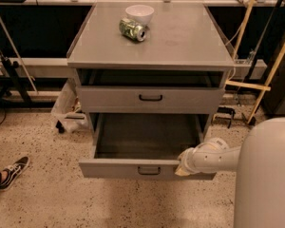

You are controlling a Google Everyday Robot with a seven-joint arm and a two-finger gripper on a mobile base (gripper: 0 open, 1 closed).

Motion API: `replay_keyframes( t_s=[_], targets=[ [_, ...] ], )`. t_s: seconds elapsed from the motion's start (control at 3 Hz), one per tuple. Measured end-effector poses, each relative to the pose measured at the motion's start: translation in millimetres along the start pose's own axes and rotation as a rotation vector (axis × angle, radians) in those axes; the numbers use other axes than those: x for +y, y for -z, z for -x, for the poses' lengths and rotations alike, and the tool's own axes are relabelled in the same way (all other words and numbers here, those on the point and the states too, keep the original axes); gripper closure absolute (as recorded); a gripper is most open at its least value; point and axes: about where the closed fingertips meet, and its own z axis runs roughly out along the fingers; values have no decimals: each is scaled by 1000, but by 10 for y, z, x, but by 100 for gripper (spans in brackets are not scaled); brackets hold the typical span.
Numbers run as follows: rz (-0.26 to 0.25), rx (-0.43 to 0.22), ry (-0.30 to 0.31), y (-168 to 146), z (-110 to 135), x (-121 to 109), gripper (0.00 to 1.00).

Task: Open middle drawer

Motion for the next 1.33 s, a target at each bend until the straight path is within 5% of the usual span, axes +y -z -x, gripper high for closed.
replay_keyframes(
  t_s=[1.33],
  targets=[
    [5, 1, -26, 51, -95, 132, 100]
  ],
)
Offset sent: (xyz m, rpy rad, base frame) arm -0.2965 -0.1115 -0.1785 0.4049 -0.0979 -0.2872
